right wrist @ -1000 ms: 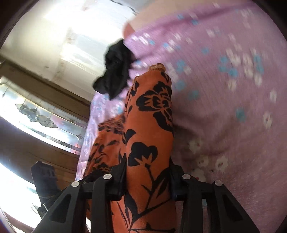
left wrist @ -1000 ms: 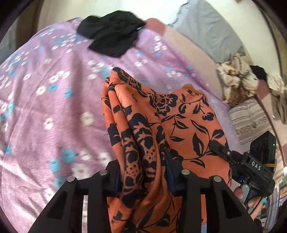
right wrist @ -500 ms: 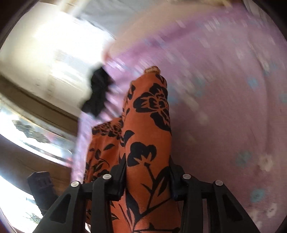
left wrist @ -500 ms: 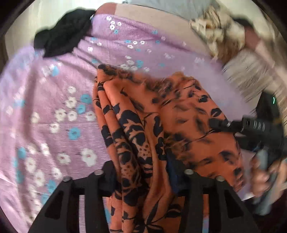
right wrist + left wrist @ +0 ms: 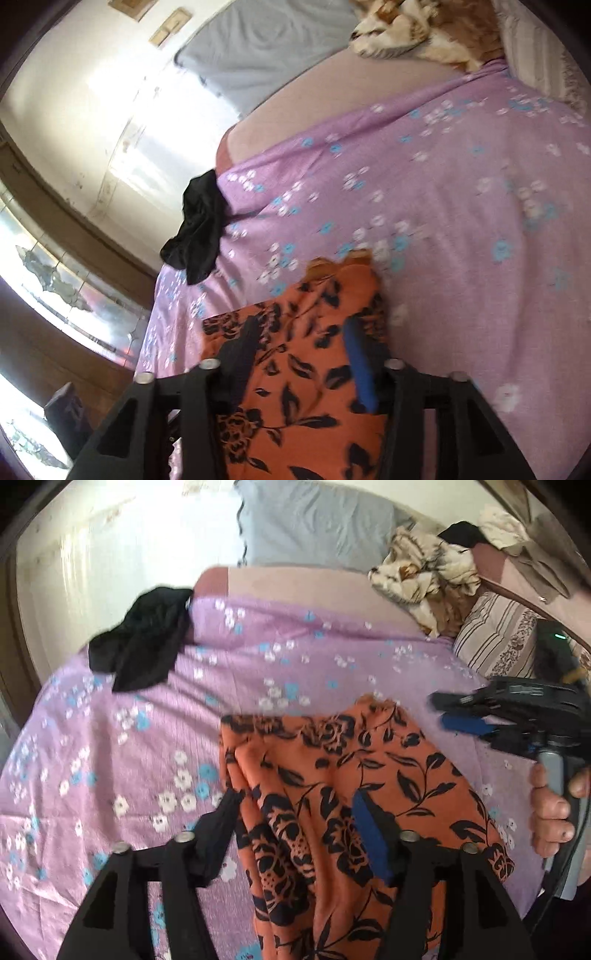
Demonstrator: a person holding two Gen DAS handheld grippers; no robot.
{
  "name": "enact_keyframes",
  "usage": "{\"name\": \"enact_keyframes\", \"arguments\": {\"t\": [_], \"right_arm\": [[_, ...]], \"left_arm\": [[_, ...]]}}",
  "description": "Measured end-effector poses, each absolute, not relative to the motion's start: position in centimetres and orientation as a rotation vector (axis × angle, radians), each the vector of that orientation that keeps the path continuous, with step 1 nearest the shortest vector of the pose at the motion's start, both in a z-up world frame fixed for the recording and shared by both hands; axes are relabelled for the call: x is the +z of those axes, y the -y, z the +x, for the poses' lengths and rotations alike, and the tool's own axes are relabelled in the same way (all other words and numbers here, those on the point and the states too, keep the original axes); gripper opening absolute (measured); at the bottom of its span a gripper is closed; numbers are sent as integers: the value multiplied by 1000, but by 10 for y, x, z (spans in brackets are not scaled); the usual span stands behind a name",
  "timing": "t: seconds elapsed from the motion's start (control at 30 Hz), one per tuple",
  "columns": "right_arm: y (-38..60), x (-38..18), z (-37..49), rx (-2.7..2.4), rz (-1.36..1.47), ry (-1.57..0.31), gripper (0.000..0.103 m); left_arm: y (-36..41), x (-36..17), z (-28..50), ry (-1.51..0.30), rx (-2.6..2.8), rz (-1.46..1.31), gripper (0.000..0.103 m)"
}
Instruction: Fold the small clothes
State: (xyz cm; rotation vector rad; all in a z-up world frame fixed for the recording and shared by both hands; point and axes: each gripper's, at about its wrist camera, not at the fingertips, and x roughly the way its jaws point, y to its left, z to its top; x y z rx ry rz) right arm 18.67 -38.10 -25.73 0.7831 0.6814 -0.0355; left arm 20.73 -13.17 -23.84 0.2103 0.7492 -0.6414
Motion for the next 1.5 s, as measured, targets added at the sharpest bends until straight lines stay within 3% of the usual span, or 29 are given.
{"name": "enact_keyframes", "arguments": {"t": [0.1,0.2,0.47,0.73,0.93,1.03,1.5], "right_arm": [[369,-273,200,-33,781,-763,39],[364,-311,220,-54,806,-958,38],[375,-301,206,-26,859,-907,35],[363,-271,143,37,823,-833,38],[345,-288,101,25,818,-890,38],[334,-298,100,7,766,-925,37],[294,-218,10,-79,503,-794,37]], "left_arm": [[141,-255,206,-799,-620,311,74],[150,-282,209,-889,-592,385,75],[144,-281,214,-907,-572,310,78],[112,-249,168,-863,-481,189,78],[102,-274,163,-947,-366,203,78],[107,-285,165,-957,-332,245,84],[88,-179,98,-722,-269,232,84]]}}
